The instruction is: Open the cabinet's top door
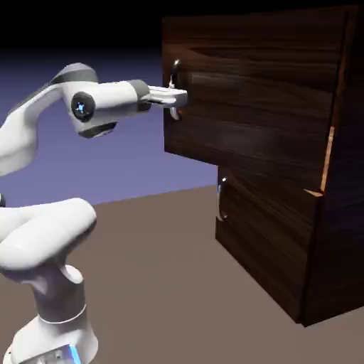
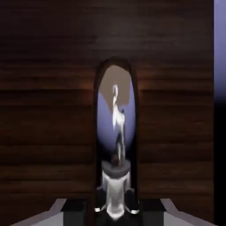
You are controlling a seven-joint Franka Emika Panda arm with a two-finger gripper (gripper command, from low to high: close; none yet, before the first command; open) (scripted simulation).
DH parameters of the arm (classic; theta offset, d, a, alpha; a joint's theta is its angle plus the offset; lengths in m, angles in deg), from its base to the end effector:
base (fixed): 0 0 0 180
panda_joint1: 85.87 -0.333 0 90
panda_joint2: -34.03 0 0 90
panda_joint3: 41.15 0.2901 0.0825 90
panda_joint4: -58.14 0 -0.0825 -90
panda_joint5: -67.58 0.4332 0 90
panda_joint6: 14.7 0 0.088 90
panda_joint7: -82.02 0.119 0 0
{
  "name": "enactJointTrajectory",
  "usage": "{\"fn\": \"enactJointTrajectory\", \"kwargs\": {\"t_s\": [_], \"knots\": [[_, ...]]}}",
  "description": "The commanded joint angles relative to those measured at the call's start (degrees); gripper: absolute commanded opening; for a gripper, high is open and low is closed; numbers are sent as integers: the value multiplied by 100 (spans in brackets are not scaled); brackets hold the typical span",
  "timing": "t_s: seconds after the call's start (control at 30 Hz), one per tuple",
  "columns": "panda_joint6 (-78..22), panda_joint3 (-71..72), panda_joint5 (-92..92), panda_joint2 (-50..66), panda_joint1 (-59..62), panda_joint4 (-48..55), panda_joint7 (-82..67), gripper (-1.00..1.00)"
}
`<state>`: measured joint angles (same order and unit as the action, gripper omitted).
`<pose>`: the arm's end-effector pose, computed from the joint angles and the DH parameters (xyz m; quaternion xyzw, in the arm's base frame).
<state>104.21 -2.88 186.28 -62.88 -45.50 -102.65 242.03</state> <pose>0.3123 0.0952 0.6173 0.0865 0.7020 0.4348 0.5574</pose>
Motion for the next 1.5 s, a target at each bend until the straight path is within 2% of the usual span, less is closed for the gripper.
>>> {"fn": "enactJointTrajectory", "kwargs": {"t_s": [0.0,0.1,0.2,0.53,0.97,1.47], "knots": [[-169,-205,-125,-7,-78,-119,-89,-100],[-701,-757,-468,-89,-113,-390,-244,-100],[-1449,-968,-428,-407,436,-522,-105,-100],[-3894,-2455,-1056,-302,1848,-863,-449,-100],[-5744,-4674,-3586,2301,1730,-113,-2296,-100],[-7345,-6405,-5723,5416,465,1949,-4054,-100]]}}
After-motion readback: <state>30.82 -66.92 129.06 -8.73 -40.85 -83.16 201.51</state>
